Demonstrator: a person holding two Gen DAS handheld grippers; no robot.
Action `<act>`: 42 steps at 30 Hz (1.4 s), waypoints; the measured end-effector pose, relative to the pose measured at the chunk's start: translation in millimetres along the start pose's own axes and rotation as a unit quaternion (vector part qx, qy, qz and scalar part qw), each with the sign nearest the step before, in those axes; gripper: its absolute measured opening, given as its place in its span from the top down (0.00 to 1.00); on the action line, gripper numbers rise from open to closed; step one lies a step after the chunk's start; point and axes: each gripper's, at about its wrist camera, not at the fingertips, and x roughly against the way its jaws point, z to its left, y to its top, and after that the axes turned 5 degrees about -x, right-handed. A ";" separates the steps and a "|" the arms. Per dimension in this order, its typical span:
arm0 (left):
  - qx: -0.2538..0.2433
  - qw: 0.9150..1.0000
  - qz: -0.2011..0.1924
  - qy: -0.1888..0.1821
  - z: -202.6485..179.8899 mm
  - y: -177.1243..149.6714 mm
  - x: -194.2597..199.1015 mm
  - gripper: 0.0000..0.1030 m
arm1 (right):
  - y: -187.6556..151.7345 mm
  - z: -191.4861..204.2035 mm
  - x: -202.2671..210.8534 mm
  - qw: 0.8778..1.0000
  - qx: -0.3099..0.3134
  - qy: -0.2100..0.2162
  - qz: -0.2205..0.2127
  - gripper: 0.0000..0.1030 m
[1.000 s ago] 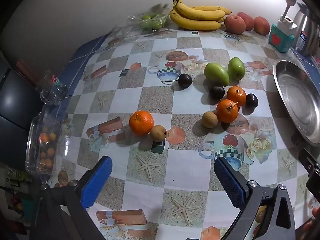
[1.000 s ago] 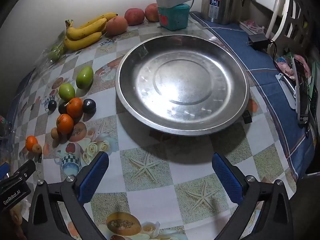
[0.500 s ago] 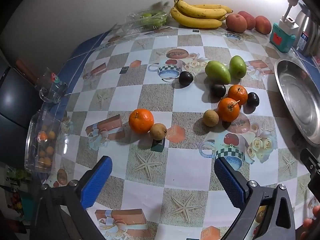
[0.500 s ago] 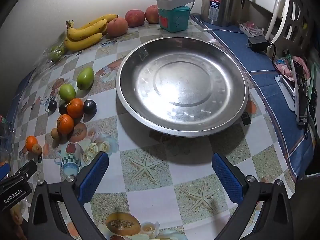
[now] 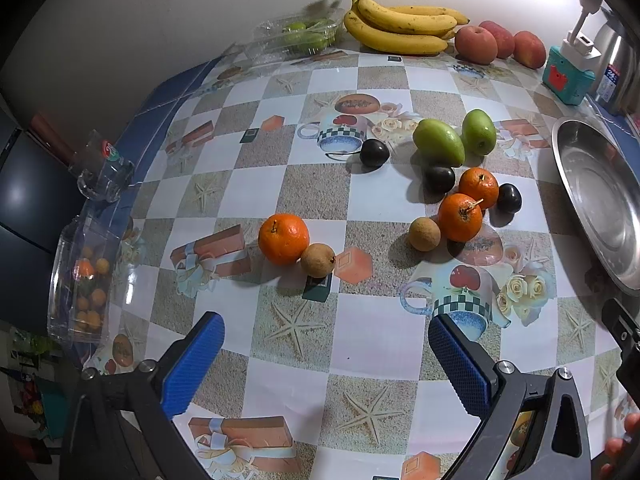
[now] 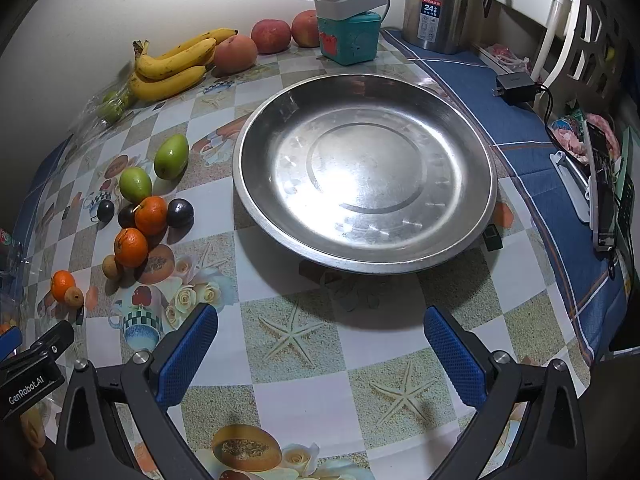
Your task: Organize fruits
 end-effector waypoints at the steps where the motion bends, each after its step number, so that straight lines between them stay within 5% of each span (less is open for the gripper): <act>1: 0.000 1.000 0.001 0.000 0.2 0.1 -0.3 0.00 | 0.1 0.0 -0.1 1.000 0.000 0.000 0.000 0.00; 42: 0.008 1.000 0.012 -0.004 5.4 -2.0 -4.5 0.00 | -1.0 2.8 -1.2 1.000 0.004 0.000 -0.001 0.00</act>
